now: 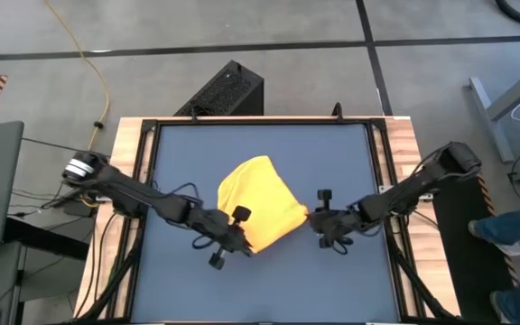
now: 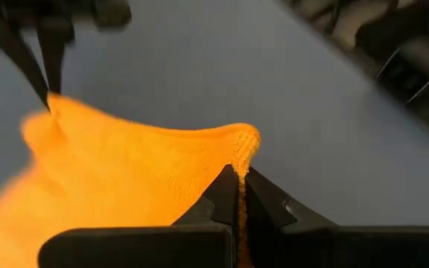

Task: Roll towel into tight, uniform cylinder
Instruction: Roll the orange towel

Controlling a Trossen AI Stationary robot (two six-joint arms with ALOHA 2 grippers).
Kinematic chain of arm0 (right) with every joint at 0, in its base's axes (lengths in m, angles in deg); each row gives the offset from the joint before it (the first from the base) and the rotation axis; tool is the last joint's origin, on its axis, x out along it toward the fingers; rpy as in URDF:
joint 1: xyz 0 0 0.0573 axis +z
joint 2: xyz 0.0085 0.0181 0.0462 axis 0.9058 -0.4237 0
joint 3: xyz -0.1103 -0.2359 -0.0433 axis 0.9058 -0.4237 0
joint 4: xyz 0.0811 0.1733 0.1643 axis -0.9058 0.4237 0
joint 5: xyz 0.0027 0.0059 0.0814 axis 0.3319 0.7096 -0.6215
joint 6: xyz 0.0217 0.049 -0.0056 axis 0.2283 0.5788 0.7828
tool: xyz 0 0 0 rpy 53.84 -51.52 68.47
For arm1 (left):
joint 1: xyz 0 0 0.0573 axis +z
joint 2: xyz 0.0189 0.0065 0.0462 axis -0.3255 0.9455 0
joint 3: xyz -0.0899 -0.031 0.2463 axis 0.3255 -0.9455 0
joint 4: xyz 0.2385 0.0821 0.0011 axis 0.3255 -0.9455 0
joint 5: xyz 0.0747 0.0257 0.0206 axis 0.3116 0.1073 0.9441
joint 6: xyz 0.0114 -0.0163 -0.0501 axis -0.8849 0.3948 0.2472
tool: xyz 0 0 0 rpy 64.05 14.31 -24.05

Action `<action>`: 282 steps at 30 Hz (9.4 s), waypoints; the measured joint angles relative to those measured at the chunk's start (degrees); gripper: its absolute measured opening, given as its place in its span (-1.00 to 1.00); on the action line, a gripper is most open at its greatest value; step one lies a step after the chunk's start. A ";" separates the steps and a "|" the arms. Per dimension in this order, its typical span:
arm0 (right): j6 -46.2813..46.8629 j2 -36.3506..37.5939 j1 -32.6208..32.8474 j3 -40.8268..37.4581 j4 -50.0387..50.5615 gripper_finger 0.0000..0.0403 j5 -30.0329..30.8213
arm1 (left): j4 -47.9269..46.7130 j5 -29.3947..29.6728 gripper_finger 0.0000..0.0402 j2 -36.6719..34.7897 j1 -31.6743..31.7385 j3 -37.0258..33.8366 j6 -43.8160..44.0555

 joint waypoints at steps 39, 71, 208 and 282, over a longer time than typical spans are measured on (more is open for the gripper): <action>-27.49 11.44 -19.64 34.99 4.60 -0.95 15.62 | -0.38 22.64 -1.00 -25.95 16.83 6.30 -18.01; 19.42 -9.44 2.30 17.50 9.33 -0.44 -15.85 | 0.37 -1.75 -1.00 -12.20 -7.91 -21.76 26.40; 44.86 -11.03 15.02 3.40 9.75 -0.03 -10.99 | -38.03 -16.62 -1.00 25.57 0.03 18.12 -6.04; -21.03 -10.53 -24.72 57.53 64.03 -0.97 6.23 | -41.54 -8.88 -1.00 -35.81 28.24 14.40 -11.65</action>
